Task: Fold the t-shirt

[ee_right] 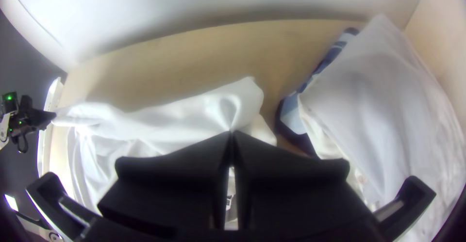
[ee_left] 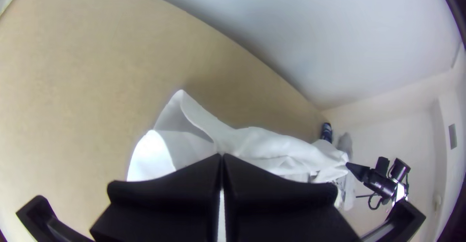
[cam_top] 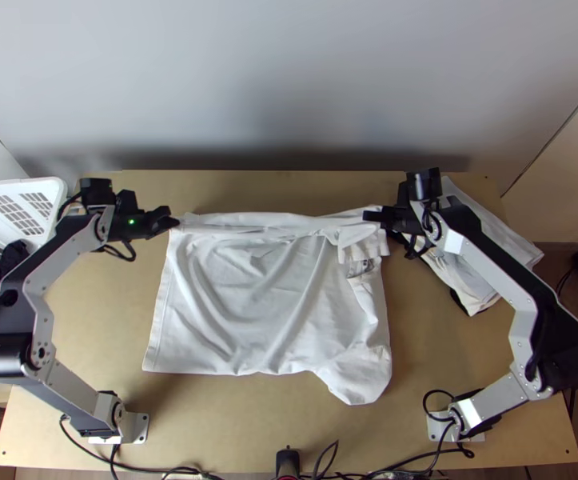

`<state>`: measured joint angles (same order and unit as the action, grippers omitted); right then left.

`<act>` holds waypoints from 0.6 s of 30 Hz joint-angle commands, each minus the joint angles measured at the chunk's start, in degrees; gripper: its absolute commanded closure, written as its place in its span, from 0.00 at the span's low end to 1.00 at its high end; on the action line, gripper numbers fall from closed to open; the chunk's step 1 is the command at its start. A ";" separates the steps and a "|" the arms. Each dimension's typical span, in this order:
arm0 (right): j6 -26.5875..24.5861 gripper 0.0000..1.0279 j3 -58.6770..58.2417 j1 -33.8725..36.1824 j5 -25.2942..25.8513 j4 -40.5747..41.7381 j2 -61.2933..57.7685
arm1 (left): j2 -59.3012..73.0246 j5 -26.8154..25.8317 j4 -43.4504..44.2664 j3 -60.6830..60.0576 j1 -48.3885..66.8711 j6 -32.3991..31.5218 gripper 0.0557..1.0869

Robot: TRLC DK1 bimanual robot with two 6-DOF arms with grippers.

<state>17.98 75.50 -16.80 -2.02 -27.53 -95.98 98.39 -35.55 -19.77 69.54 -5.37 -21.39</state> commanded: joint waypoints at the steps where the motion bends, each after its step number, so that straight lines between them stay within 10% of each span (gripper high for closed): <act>1: 0.13 0.97 -2.82 0.01 -0.79 -0.68 2.73 | -1.80 -6.20 -0.09 -4.06 -4.30 0.82 0.97; 18: 0.04 0.97 -4.23 -1.31 -1.41 -2.62 3.08 | -1.09 -11.38 -1.24 -1.60 -8.08 0.03 0.97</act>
<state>18.15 71.96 -17.61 -2.92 -28.03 -93.30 97.73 -44.91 -19.81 67.64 -12.58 -21.65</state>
